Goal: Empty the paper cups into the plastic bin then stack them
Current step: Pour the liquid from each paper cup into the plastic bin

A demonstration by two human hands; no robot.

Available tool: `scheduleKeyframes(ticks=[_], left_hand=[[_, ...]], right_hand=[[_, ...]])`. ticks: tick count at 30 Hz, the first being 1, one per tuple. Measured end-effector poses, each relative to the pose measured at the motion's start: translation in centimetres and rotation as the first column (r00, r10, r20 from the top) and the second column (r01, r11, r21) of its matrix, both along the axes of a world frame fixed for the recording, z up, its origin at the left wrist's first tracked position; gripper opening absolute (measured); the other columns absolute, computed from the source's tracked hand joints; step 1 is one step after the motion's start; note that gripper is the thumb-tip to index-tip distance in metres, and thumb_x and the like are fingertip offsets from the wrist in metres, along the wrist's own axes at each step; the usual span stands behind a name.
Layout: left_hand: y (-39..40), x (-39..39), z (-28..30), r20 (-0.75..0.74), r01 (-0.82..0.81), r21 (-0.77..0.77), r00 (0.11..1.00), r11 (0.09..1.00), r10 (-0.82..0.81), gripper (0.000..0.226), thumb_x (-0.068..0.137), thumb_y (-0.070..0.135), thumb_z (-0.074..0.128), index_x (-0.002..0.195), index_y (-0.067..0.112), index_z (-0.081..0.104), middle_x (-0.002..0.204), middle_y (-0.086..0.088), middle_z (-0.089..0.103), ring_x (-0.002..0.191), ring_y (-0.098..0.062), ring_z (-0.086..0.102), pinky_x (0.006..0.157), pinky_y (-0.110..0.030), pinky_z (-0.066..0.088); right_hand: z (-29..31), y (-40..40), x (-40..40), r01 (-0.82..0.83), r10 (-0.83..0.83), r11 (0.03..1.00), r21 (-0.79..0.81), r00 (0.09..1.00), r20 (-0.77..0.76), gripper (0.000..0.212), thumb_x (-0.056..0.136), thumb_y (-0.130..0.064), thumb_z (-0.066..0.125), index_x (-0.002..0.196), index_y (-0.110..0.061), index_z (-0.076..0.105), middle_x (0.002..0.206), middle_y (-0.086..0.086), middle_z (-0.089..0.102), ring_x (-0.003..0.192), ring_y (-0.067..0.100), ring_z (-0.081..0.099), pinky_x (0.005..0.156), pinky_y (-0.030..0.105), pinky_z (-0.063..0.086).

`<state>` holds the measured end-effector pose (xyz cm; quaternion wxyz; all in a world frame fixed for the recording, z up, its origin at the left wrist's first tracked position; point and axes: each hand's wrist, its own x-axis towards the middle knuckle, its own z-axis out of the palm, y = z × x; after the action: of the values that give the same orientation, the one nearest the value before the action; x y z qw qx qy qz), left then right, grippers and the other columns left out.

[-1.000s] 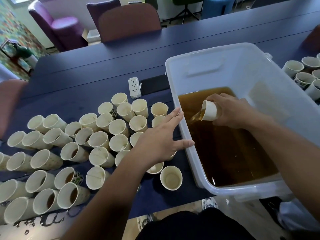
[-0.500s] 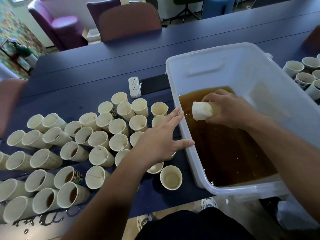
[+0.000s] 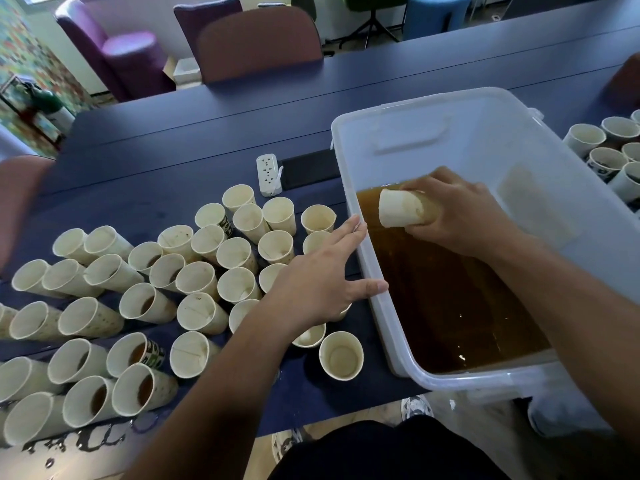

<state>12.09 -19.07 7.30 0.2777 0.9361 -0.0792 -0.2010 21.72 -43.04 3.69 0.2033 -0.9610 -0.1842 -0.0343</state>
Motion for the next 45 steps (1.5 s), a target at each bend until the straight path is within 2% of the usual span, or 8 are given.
scheduleKeyframes(ticks=[6, 10, 15, 19, 23, 28, 36, 45], left_hand=[[0.1, -0.1, -0.1, 0.027, -0.003, -0.037, 1.000, 0.999, 0.004, 0.086, 0.088, 0.059, 0.067, 0.159, 0.045, 0.019, 0.162, 0.036, 0.007, 0.121, -0.013, 0.058, 0.104, -0.041, 0.050], [1.0, -0.5, 0.3, 0.057, -0.136, -0.266, 0.986, 0.954, 0.156, 0.055, 0.092, 0.042, 0.070, 0.143, 0.038, 0.051, 0.124, 0.015, 0.062, 0.074, 0.004, 0.060, 0.084, -0.026, 0.050], [3.5, -0.5, 2.4, -0.061, -0.394, -0.601, 0.890, 0.695, 0.452, 0.019, 0.101, 0.025, 0.060, 0.118, 0.019, 0.068, 0.098, 0.002, 0.076, 0.066, -0.011, 0.064, 0.057, -0.017, 0.045], [5.9, -0.7, 3.5, -0.106, -0.505, -0.666, 0.792, 0.548, 0.601, 0.021, 0.104, 0.030, 0.054, 0.099, 0.021, 0.072, 0.085, 0.002, 0.078, 0.060, -0.013, 0.060, 0.052, -0.022, 0.043], [8.9, -1.2, 3.3, -0.115, -0.568, -0.694, 0.694, 0.443, 0.710, 0.026, 0.102, 0.030, 0.056, 0.091, 0.016, 0.075, 0.077, -0.002, 0.076, 0.052, -0.010, 0.054, 0.048, -0.021, 0.039], [11.8, -2.0, 2.6, -0.182, -0.645, -0.675, 0.617, 0.359, 0.766, 0.027, 0.098, 0.035, 0.063, 0.086, 0.014, 0.074, 0.075, -0.002, 0.075, 0.051, -0.012, 0.054, 0.049, -0.023, 0.041], [16.8, -2.2, -0.2, -0.154, -0.753, -0.571, 0.489, 0.327, 0.858, 0.015, 0.088, 0.013, 0.063, 0.085, 0.001, 0.071, 0.077, -0.014, 0.075, 0.052, -0.016, 0.054, 0.049, -0.024, 0.039], [28.0, 0.0, -1.6, 0.015, -0.811, -0.548, 0.236, 0.205, 0.972, 0.011, 0.095, 0.021, 0.066, 0.098, 0.012, 0.072, 0.083, -0.002, 0.077, 0.048, -0.004, 0.062, 0.048, -0.021, 0.046]], right_hand=[[-0.3, -0.5, 0.2, -0.019, -0.057, 0.963, -0.270, 0.961, -0.270, 0.061, 0.068, -0.047, 0.077, 0.125, -0.037, 0.057, 0.104, -0.011, 0.052, 0.104, 0.022, 0.057, 0.086, 0.040, 0.045], [2.5, -0.6, -0.2, 0.071, -0.059, 0.995, 0.076, 0.987, -0.152, 0.061, 0.068, -0.046, 0.082, 0.123, -0.030, 0.060, 0.107, -0.006, 0.062, 0.100, 0.022, 0.059, 0.083, 0.039, 0.048], [6.4, 3.9, -2.4, -0.020, 0.097, 0.898, 0.440, 0.983, -0.153, 0.065, 0.072, -0.037, 0.087, 0.128, -0.032, 0.054, 0.116, -0.010, 0.060, 0.104, 0.011, 0.057, 0.081, 0.025, 0.050], [7.2, 9.2, -3.3, -0.124, 0.216, 0.857, 0.501, 0.968, -0.130, 0.066, 0.073, -0.034, 0.087, 0.127, -0.028, 0.050, 0.120, -0.015, 0.060, 0.111, 0.001, 0.056, 0.089, 0.018, 0.043], [6.2, 14.4, -3.6, -0.172, 0.266, 0.860, 0.481, 0.954, -0.135, 0.067, 0.073, -0.039, 0.086, 0.122, -0.040, 0.042, 0.109, -0.037, 0.047, 0.100, -0.019, 0.049, 0.078, 0.003, 0.036], [4.3, 17.8, -3.9, -0.183, 0.284, 0.882, 0.434, 0.942, -0.179, 0.070, 0.073, -0.038, 0.087, 0.125, -0.039, 0.040, 0.118, -0.022, 0.049, 0.105, 0.003, 0.050, 0.078, 0.010, 0.038], [1.2, 18.6, -2.8, -0.324, 0.349, 0.937, 0.133, 0.886, -0.306, 0.081, 0.071, -0.040, 0.088, 0.134, -0.043, 0.037, 0.121, -0.013, 0.057, 0.109, 0.019, 0.057, 0.099, 0.046, 0.047], [1.4, 24.1, -1.4, -0.482, 0.443, 0.875, -0.036, 0.830, -0.338, 0.040, 0.088, -0.039, 0.072, 0.123, -0.040, 0.053, 0.111, -0.017, 0.059, 0.103, 0.011, 0.059, 0.068, 0.021, 0.039]])
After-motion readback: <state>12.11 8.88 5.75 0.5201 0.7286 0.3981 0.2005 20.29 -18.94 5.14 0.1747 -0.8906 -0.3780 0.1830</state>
